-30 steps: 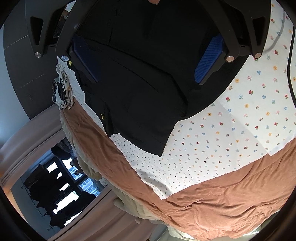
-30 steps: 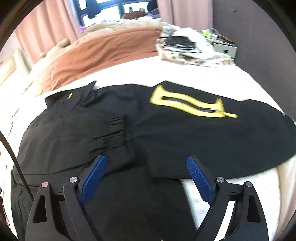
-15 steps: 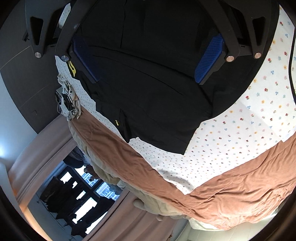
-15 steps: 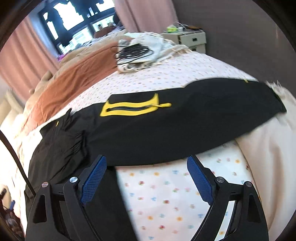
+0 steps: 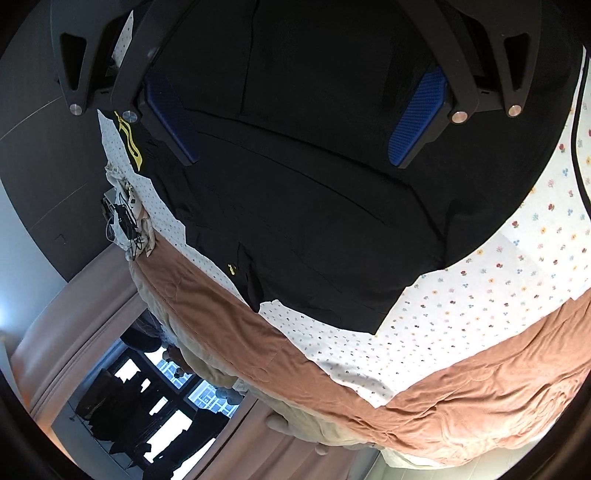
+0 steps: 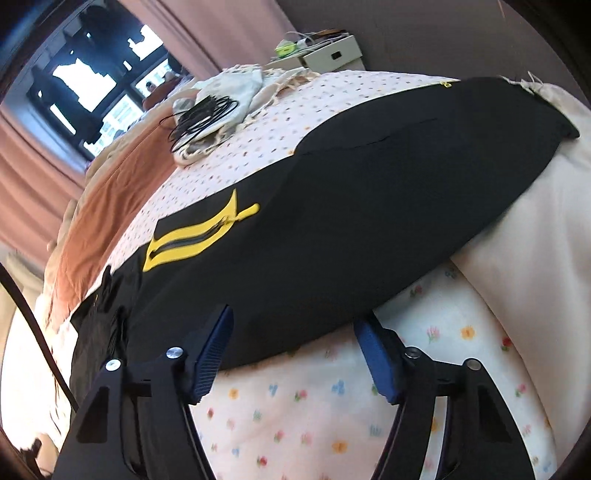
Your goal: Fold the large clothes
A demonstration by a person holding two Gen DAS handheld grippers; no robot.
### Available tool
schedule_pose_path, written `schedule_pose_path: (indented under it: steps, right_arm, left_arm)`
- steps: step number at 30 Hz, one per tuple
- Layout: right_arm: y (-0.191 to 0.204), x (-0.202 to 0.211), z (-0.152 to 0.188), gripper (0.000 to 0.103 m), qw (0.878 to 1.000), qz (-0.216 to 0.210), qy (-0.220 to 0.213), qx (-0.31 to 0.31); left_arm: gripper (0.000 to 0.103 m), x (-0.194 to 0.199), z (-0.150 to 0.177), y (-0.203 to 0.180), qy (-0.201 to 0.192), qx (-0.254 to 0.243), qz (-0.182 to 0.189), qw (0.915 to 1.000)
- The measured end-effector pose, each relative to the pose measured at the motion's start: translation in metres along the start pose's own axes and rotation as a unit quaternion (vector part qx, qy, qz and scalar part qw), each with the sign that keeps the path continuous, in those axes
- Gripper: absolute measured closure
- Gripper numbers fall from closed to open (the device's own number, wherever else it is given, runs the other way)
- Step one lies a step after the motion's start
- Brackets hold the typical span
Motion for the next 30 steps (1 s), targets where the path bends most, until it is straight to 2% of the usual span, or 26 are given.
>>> schedule_pose_path:
  steps: [3,5,7,9,12,17,21,30]
  right_arm:
    - [0.001,-0.007,-0.007,0.042,1.0,0.002,-0.012,0.002]
    - [-0.002,-0.015,-0.01,0.052,1.0,0.009,-0.015,0.002]
    - [-0.003,-0.02,-0.014,0.072,1.0,0.021,-0.023,0.005]
    - [0.001,-0.021,-0.02,0.087,0.999,0.017,-0.034,0.014]
    - [0.02,-0.009,-0.028,0.096,0.997,0.01,-0.062,0.041]
    - [0.072,0.034,-0.034,0.099,0.988,-0.017,-0.11,0.107]
    - [0.128,0.075,-0.026,0.099,0.975,-0.044,-0.14,0.167]
    - [0.223,0.118,0.011,0.099,0.962,-0.105,-0.14,0.209]
  left_arm:
    - [0.0,-0.004,0.003,-0.001,0.004,-0.007,-0.006,1.0]
    - [0.0,-0.006,0.004,-0.001,0.008,-0.007,-0.007,0.9999]
    - [0.0,-0.008,0.005,0.0,0.011,-0.006,-0.007,0.9999]
    - [0.0,-0.008,0.006,-0.001,0.01,-0.007,-0.008,0.9999]
    - [0.0,-0.007,0.005,-0.003,0.008,-0.012,-0.008,0.9999]
    - [0.0,-0.003,0.001,-0.002,0.007,-0.006,0.0,1.0]
    - [0.0,0.003,-0.004,0.0,0.003,0.0,0.01,0.9999]
    - [0.0,0.025,-0.02,0.012,-0.016,0.031,0.033,0.9989]
Point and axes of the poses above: each gripper's, at about its wrist camera, not at the fingertips, and x roughly against the way its jaws point, y to its left, z to its underside, the point moved 6 cm from there along -x, roughly the way its jaws point, and after that the axes turned 4 degrees about z, right-handed, at the moved point
